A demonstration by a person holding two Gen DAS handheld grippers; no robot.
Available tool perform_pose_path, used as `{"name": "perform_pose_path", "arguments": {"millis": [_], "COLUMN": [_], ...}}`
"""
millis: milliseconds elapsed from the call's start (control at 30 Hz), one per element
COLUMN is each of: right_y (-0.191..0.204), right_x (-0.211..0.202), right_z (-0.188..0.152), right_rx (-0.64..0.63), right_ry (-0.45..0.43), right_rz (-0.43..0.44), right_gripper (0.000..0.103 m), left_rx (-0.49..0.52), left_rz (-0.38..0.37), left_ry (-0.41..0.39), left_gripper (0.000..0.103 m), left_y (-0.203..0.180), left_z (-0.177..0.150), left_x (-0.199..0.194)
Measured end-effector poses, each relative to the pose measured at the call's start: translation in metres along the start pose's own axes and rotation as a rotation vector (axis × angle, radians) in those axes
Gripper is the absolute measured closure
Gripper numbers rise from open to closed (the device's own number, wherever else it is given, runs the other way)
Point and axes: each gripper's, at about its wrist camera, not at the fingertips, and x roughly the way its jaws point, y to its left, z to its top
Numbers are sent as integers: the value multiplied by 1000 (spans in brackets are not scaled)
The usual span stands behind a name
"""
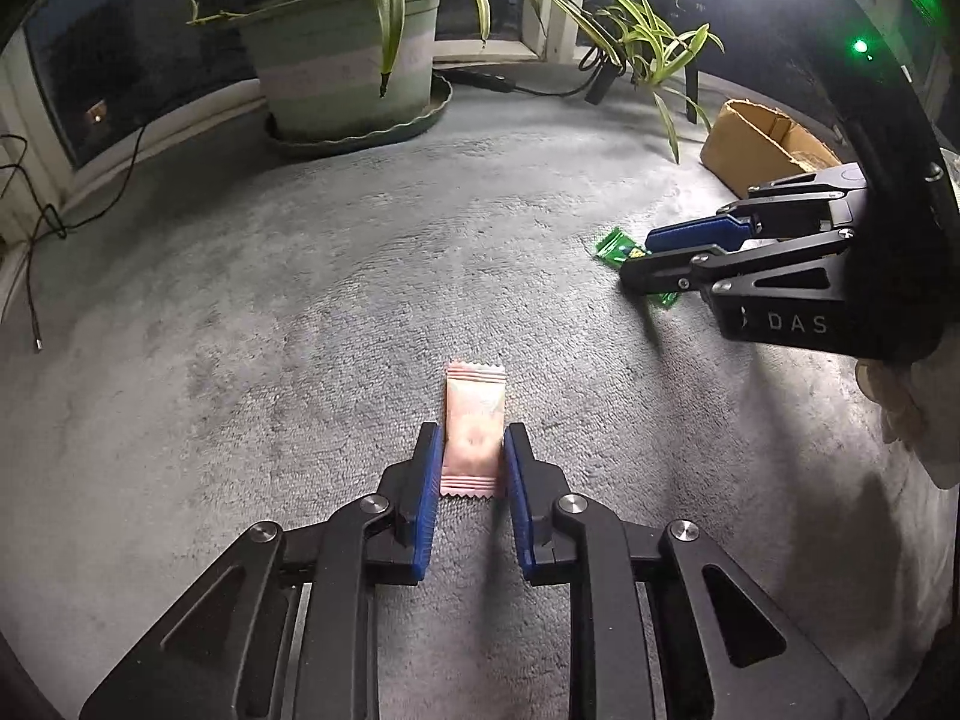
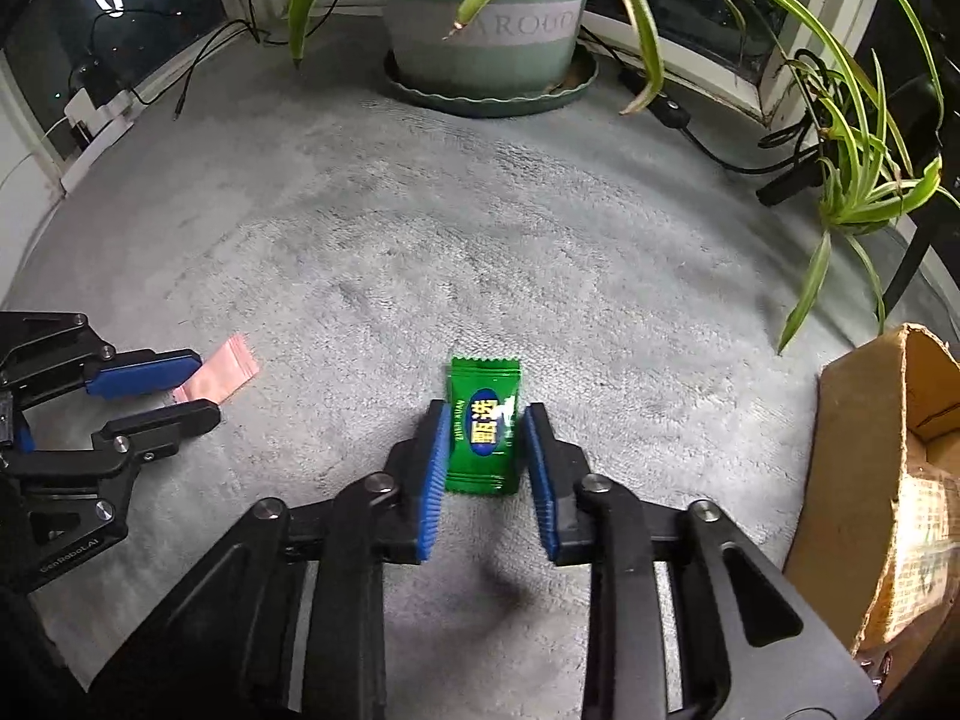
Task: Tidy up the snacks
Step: 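Grasp the pink wrapper with the left tool while the right tool grasps the green packet, then carry the pink wrapper and green packet into the box and release both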
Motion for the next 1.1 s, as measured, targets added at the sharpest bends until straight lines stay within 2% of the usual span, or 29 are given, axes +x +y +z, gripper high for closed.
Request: {"name": "perform_pose_path", "arguments": {"millis": [533, 833, 1100], "right_y": [-5, -9, -34], "right_x": [-26, -73, -123], "right_z": [-31, -49, -75], "right_rx": [79, 118, 171], "right_ry": [-39, -120, -189], "right_rz": [68, 109, 115], "right_gripper": [81, 81, 81], "left_rx": [-115, -74, -29], "left_rz": [-34, -56, -96], "left_ry": [-29, -82, -139], "left_gripper": [84, 84, 84], "left_y": [16, -13, -50], "left_z": [-17, -13, -2], "left_x": [-19, -47, -72]}}
